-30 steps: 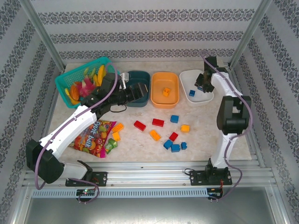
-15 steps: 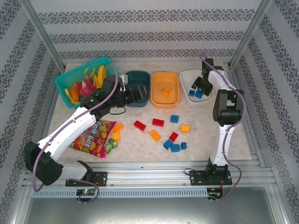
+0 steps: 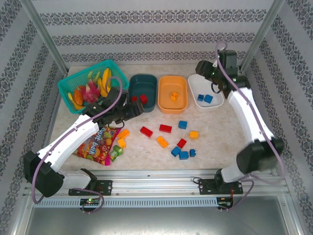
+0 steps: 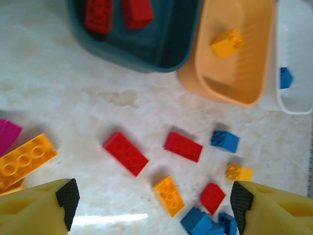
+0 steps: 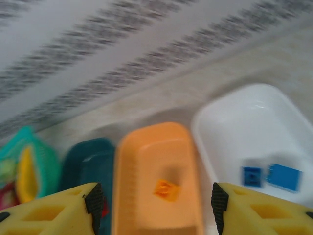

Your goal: Sort the legos into containers by color

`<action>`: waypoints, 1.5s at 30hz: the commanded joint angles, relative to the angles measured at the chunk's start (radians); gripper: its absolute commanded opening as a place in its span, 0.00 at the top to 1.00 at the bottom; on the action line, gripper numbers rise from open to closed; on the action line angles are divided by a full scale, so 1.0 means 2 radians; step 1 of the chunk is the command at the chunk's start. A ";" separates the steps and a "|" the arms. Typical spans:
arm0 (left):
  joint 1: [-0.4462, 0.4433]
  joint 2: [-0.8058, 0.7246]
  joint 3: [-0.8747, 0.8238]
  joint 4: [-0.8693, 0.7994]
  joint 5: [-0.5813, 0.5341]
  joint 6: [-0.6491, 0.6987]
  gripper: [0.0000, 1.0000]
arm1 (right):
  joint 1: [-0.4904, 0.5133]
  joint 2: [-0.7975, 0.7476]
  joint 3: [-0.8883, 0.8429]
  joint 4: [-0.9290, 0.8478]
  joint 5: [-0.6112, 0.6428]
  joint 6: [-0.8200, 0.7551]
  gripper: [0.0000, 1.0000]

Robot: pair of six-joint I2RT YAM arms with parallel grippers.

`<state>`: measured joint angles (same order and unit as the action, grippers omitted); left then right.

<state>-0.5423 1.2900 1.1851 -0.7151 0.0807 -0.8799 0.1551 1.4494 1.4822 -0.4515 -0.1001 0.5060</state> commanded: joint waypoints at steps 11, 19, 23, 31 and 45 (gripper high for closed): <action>-0.006 -0.004 -0.067 -0.088 -0.015 -0.040 0.23 | 0.164 -0.181 -0.317 0.132 -0.080 -0.022 0.35; -0.006 0.022 -0.111 -0.092 -0.007 -0.053 0.27 | 0.214 -0.190 -0.379 0.143 -0.093 0.001 0.35; -0.006 0.037 -0.132 -0.079 -0.002 -0.059 0.29 | 0.215 -0.193 -0.378 0.140 -0.093 0.002 0.35; -0.006 0.089 -0.139 -0.046 -0.024 -0.045 0.39 | 0.215 -0.193 -0.378 0.147 -0.119 0.009 0.35; -0.005 0.132 -0.147 -0.039 -0.051 -0.025 0.52 | 0.215 -0.182 -0.377 0.171 -0.162 0.039 0.34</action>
<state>-0.5423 1.5417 0.9085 -0.7956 0.0132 -0.9508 0.5800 1.0897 0.7280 -0.1337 -0.4095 0.5713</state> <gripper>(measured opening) 0.480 0.656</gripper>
